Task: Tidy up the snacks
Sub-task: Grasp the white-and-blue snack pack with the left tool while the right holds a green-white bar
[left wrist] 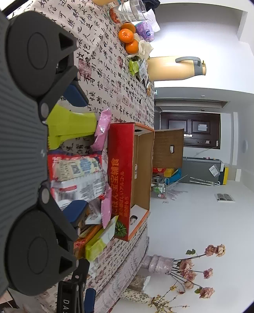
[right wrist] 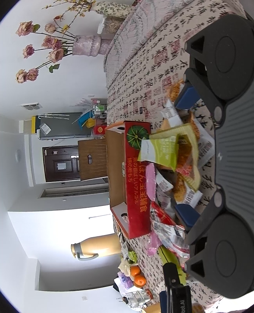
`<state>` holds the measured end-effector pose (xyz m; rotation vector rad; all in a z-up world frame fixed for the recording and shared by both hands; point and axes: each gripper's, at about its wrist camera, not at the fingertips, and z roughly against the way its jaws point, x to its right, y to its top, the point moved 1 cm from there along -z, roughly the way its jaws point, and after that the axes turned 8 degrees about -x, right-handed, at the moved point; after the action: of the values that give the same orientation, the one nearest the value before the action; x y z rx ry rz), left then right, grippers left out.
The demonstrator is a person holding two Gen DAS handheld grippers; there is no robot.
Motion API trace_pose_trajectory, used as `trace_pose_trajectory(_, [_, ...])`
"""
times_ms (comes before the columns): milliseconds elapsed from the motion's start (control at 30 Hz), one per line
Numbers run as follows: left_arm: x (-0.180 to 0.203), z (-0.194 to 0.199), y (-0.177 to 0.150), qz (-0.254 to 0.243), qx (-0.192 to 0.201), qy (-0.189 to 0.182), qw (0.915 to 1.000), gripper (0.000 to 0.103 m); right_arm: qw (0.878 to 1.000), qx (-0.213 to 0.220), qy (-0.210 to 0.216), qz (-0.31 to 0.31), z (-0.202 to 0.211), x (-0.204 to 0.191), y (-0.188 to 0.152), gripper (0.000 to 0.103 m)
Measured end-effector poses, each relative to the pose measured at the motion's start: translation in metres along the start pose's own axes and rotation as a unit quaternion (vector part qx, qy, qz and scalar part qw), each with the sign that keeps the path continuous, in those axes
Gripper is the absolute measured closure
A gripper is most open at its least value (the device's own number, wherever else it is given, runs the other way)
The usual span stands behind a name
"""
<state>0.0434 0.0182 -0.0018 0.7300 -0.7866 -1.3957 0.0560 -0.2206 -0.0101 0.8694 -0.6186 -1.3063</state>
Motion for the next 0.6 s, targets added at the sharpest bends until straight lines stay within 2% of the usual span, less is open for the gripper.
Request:
trace_pose_trajectory(167, [-0.007,-0.009,0.01,0.007,-0.003,0.004,1.0,0.0,1.0,0.001,-0.001,0.01,-0.012,-0.001,0.015,0.003])
trace_pose_trajectory(400, [-0.013,-0.024,0.021,0.008,-0.014,0.013,0.9998,0.0,0.999,-0.019,0.001,0.027,-0.041,-0.002,0.043,0.021])
trace_pose_trajectory(433, [-0.013,-0.026,0.023,0.008,-0.016,0.014,0.9997,0.0,0.999,-0.026,0.001,0.029,-0.047,-0.001,0.047,0.023])
trace_pose_trajectory(500, [-0.015,-0.029,0.025,0.009,-0.019,0.016,0.9996,0.0,0.999,-0.041,0.001,0.03,-0.06,0.001,0.054,0.034])
trace_pose_trajectory(567, [-0.017,-0.033,0.026,0.01,-0.023,0.019,0.9995,0.0,0.998,-0.059,0.001,0.026,-0.074,0.004,0.059,0.035])
trace_pose_trajectory(600, [-0.018,-0.034,0.026,0.01,-0.026,0.02,0.9994,0.0,0.997,-0.068,0.0,0.024,-0.08,0.005,0.061,0.039])
